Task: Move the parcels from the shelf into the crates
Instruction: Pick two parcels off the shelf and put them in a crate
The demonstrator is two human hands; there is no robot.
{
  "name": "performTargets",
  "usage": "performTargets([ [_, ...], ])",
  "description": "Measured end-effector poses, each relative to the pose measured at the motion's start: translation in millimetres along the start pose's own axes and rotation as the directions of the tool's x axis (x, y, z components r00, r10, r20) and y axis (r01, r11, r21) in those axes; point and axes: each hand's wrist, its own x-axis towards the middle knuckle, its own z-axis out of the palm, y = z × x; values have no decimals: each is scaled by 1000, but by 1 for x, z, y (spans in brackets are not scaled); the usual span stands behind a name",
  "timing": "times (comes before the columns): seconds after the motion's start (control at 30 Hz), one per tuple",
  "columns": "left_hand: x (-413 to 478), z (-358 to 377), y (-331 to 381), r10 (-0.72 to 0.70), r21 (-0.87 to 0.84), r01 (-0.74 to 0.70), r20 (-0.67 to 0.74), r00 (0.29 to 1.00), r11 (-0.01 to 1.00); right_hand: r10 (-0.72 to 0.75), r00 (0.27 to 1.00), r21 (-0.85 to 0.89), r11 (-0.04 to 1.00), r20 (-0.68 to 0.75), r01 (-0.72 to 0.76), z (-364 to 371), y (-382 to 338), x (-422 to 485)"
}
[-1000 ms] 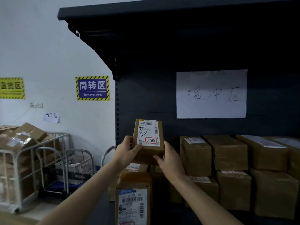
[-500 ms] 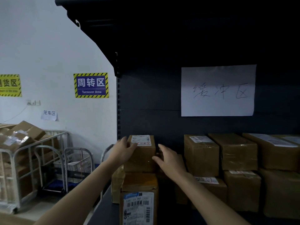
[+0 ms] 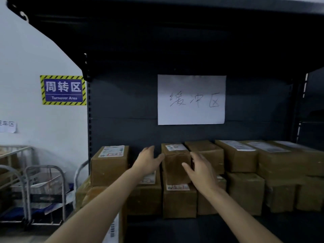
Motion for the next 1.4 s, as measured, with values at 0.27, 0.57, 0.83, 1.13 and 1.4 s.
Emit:
performTargets([
  [0.27,16,36,3,-194,-237,216,114,974,947,107,992,103,988,70,-113,20,17,-1],
  [0.57,22,40,5,-244,-561,291,159,957,775,142,990,231,963,7,-140,35,5,15],
  [0.83,-19,36,-5,-77,-489,56,-24,997,870,32,999,277,960,-1,-31,35,1,3],
  [1.13,-39,23,-10,-8,-411,-34,-100,995,911,-9,1000,363,932,-14,14,36,-10,-12],
  [1.4,-49,5,-17,-44,-323,5,-115,992,946,-35,999,397,918,30,20,45,-25,-15],
])
